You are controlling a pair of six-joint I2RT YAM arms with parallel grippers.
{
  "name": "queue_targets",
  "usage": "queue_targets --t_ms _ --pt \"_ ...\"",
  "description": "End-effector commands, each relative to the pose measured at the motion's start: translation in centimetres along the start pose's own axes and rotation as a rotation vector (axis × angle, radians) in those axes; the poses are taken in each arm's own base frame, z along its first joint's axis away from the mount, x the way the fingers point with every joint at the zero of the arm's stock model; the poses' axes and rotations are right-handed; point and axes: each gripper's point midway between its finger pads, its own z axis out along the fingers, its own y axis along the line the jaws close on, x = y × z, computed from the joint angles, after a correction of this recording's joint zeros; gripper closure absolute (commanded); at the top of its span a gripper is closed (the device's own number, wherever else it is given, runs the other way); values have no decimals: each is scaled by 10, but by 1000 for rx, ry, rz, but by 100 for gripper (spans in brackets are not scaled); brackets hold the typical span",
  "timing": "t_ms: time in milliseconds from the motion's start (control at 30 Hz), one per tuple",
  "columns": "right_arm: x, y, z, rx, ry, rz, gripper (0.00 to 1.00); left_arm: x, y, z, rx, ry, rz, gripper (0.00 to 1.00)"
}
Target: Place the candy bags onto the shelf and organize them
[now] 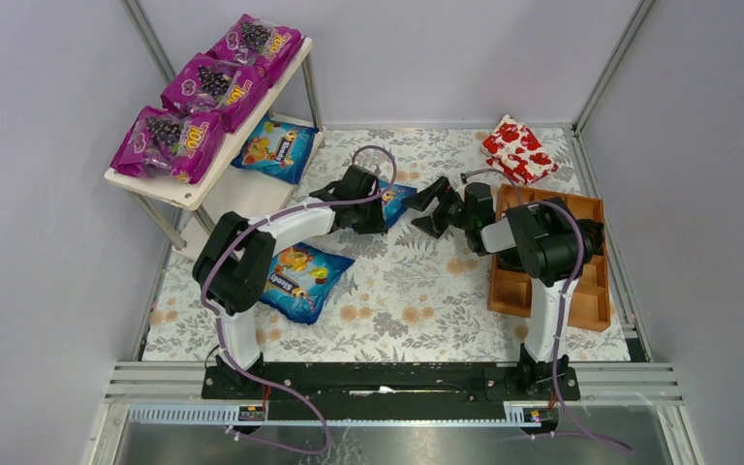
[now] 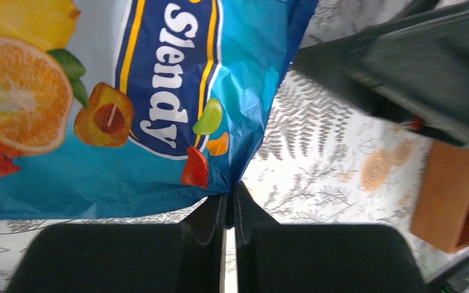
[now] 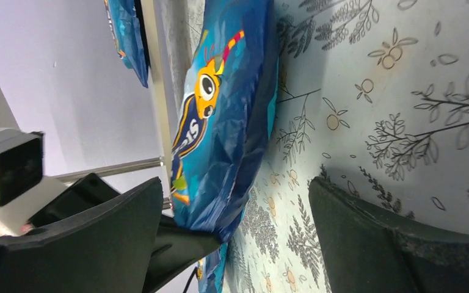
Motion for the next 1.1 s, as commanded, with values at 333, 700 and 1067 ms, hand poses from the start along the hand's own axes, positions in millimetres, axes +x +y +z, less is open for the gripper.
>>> queue_targets --t_ms 333,700,1067 --pt "29 14 44 -71 63 31 25 -19 -63 -40 251 -37 -13 100" --pt "34 11 52 -75 80 37 36 8 -59 -40 253 20 -6 98" --pt "37 14 55 -98 100 27 47 -1 -74 -55 289 11 43 54"
